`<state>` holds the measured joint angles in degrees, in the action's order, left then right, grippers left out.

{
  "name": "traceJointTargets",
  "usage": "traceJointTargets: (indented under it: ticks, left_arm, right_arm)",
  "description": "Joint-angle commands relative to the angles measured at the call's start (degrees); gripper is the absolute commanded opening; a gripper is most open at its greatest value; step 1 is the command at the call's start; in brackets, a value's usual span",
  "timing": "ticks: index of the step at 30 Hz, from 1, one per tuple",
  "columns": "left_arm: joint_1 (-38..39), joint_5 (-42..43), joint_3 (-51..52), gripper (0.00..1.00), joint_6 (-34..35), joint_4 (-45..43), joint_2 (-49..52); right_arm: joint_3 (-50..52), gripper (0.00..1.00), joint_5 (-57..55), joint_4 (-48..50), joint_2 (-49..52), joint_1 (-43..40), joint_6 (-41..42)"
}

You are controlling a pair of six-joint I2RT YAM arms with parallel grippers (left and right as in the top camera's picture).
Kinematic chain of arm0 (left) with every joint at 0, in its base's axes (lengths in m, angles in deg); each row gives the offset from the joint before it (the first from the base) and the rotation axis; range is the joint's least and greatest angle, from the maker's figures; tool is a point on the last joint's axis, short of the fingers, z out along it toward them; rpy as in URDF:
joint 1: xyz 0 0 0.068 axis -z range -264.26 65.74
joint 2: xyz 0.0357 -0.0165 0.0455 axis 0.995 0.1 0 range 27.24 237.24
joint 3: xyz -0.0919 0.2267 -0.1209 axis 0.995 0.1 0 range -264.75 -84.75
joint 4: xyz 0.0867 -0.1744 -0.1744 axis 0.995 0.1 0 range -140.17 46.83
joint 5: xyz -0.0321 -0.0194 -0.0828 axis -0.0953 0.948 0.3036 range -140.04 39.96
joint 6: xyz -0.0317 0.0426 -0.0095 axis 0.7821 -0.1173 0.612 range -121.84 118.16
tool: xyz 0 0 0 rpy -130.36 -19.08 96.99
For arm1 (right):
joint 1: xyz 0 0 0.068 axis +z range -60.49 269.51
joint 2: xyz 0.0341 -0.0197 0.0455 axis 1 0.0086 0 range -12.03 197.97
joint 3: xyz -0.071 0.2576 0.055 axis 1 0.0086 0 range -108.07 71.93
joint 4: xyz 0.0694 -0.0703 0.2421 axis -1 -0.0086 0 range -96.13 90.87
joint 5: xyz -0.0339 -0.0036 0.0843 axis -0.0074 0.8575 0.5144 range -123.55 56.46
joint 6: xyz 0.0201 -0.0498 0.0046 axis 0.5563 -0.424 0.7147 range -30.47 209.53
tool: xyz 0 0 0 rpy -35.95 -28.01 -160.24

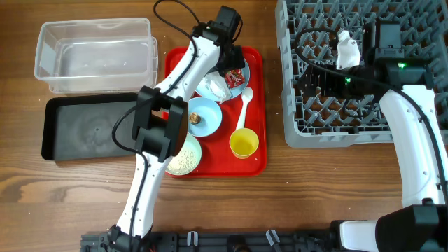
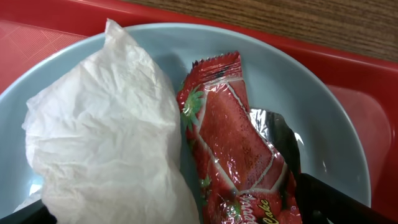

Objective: Sort waste into correct bins and load items into the dishwasher rack
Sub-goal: 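Carry the tissue and red wrapper left and drop into clear bin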

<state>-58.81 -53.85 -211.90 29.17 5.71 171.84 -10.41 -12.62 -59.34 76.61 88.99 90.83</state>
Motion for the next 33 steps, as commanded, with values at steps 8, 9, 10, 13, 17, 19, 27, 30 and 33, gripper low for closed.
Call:
traceJointTargets:
  ticks: [8,9,10,13,17,19,27,30,33]
  left_arm:
    - [0.7,1.4,0.4,0.47,1.1,-0.6,6.2]
    - [0.7,1.4,0.4,0.40,1.0,-0.6,6.2]
    - [0.7,1.4,0.4,0.32,1.0,-0.6,6.2]
    - [0.7,1.4,0.4,0.14,1.0,-0.6,6.2]
    - [0.7,1.4,0.4,0.04,1.0,-0.3,5.8]
    - [0.6,1.4,0.4,0.04,0.7,0.2,4.8]
    - [-1.6,1.4,0.4,0.04,-2.3,2.4,-8.9]
    - [-3.1,1.4,0.4,0.04,-2.8,3.0,-13.5]
    - [-5.5,1.4,0.4,0.04,-3.9,4.3,-18.6]
  right_arm:
    - [-1.3,1.00,-0.4,-0.1,0.3,0.3,0.2]
    - [-1.3,1.00,-0.4,-0.1,0.3,0.3,0.3]
    - [-1.3,1.00,-0.4,-0.1,0.3,0.3,0.2]
    - [-1.3,1.00,-0.4,-0.1,0.3,0.3,0.2]
    - [-1.3,1.00,-0.4,-0.1,0.3,0.3,0.3]
    - [-1.3,1.00,-0.4,-0.1,0.3,0.3,0.2]
    - [-1.3,1.00,-0.4,0.2,0.3,0.3,0.3]
    - [-1.3,1.00,-0.4,0.2,0.3,0.3,0.3]
    - [-1.3,1.00,-0.4,0.2,0.3,0.3,0.3]
